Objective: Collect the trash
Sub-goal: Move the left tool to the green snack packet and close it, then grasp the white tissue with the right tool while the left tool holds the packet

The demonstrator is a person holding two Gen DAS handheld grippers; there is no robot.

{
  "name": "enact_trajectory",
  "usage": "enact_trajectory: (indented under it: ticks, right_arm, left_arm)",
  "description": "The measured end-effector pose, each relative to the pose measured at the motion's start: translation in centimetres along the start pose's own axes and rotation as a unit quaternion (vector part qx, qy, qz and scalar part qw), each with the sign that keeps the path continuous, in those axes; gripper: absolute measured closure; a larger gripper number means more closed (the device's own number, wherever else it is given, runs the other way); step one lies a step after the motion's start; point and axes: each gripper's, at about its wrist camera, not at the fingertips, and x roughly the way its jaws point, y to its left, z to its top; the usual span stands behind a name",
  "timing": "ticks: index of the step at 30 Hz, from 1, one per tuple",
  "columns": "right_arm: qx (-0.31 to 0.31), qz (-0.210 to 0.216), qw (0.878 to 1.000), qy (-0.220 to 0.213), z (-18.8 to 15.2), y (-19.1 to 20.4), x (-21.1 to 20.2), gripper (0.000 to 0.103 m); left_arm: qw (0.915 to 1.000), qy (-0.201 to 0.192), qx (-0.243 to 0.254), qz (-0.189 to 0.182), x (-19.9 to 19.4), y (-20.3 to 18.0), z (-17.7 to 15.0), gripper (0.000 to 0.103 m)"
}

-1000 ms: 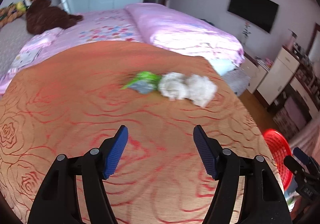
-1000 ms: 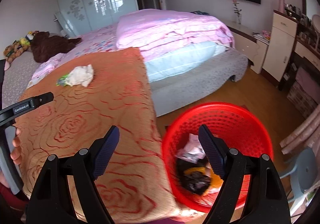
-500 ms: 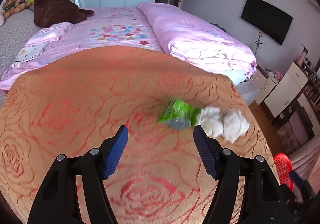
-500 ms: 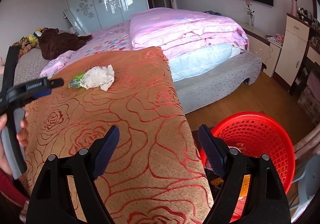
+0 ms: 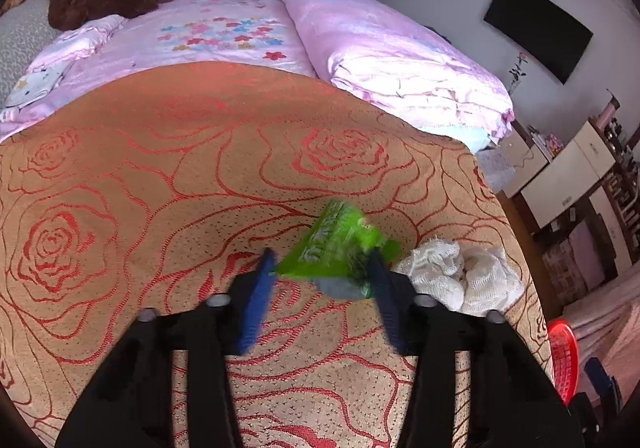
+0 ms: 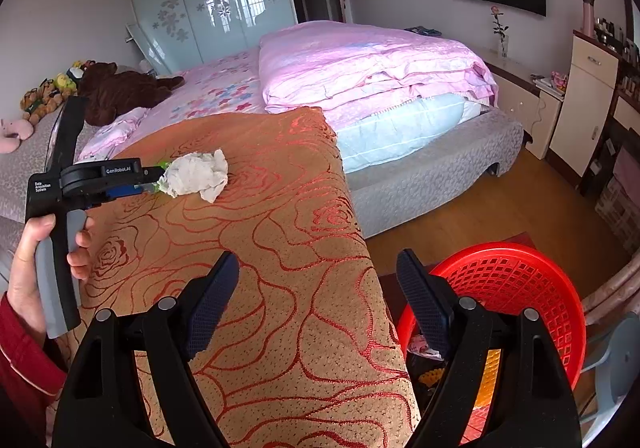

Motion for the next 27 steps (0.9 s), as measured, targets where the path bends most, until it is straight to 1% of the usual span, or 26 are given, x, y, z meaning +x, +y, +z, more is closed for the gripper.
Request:
enact_trajectory:
  ticks: [2,3,5,11,16,23,27]
  right_arm:
    - [0.0,0.001,1.0,0.002,0.0,0.0,0.1,0.025]
    - [0.0,0.002,1.0,0.003,0.1,0.2,0.2,0.025]
    - [-0.001,0.004,1.0,0.003,0.1,0.3,0.3,0.025]
    - [-0.014,0.005,1.0,0.004,0.6,1.6,1.1,0.025]
    - [-0.024,0.011,1.0,0.005,1.4,3.3,2.3,0.025]
    - [-0.054,0.021,0.998,0.005,3.4,6.7,4.8,0.025]
    - [-0.072,0.026,0.997,0.008,5.0,8.7,7.0,0.025]
  left_arm:
    - [1.0,-0.002,0.006,0.0,-0.1,-0.1,-0.2,0.076]
    - [1.0,-0.004,0.007,-0.002,-0.2,-0.1,-0.3,0.077]
    - [0.9999,-0.008,0.007,-0.003,-0.6,0.0,-0.7,0.083]
    - [0.9995,-0.025,0.011,0.015,-2.0,0.5,-2.5,0.085]
    - [0.9985,-0.033,0.019,0.041,-3.0,1.1,-3.6,0.085]
    - [0.9981,-0.045,0.014,0.04,-4.5,2.2,-4.5,0.085]
    - [0.9975,-0.051,0.017,0.045,-5.1,2.6,-4.8,0.085]
